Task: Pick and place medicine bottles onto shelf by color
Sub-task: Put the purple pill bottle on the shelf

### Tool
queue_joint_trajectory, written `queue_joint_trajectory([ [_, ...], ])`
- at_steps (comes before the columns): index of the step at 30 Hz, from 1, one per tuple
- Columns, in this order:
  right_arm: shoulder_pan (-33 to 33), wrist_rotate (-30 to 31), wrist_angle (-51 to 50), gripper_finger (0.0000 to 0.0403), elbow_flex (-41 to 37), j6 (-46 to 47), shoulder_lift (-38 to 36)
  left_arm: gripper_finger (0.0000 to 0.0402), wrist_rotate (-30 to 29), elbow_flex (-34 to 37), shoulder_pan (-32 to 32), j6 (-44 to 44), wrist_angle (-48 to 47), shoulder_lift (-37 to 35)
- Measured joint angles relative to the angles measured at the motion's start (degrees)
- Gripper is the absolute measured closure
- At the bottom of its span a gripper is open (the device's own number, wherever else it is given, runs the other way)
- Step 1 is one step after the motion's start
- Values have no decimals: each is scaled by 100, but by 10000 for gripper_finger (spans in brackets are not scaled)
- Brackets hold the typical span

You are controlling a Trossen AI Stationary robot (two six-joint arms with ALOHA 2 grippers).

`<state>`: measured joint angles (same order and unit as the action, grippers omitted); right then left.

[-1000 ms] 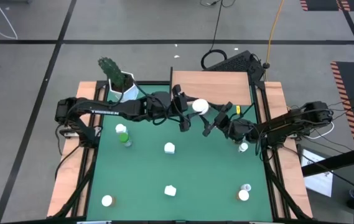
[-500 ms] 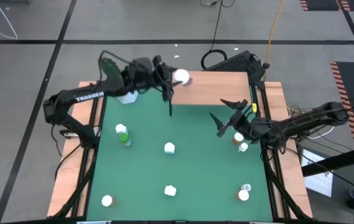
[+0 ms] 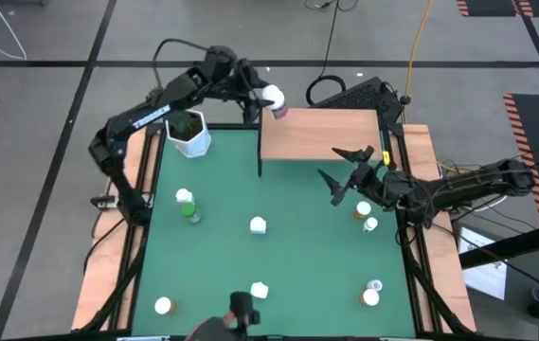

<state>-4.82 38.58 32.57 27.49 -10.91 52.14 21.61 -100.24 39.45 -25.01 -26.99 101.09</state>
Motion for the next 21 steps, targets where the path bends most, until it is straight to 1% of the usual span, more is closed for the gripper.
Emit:
queue_joint_trajectory([
  [2, 77, -134, -90, 60, 0, 91, 0, 167, -15, -393, 6, 4, -250, 310],
  [6, 177, -288, -274, 60, 0, 192, 0, 167, -14, -1150, -18, -155, -1093, 828],
  [9, 225, -292, -295, 60, 0, 183, -1, 161, -89, -1514, -10, -187, -1517, 1088],
  [11, 252, -292, -297, 60, 0, 144, -2, 157, -106, -1625, -3, -187, -1619, 1145],
  [16, 287, -316, -346, 60, 0, 174, -2, 154, -249, -1648, 1, -230, -1618, 1157],
  [21, 287, -580, -327, 60, 0, 336, -2, 147, -264, -1648, 4, -139, -1616, 1157],
])
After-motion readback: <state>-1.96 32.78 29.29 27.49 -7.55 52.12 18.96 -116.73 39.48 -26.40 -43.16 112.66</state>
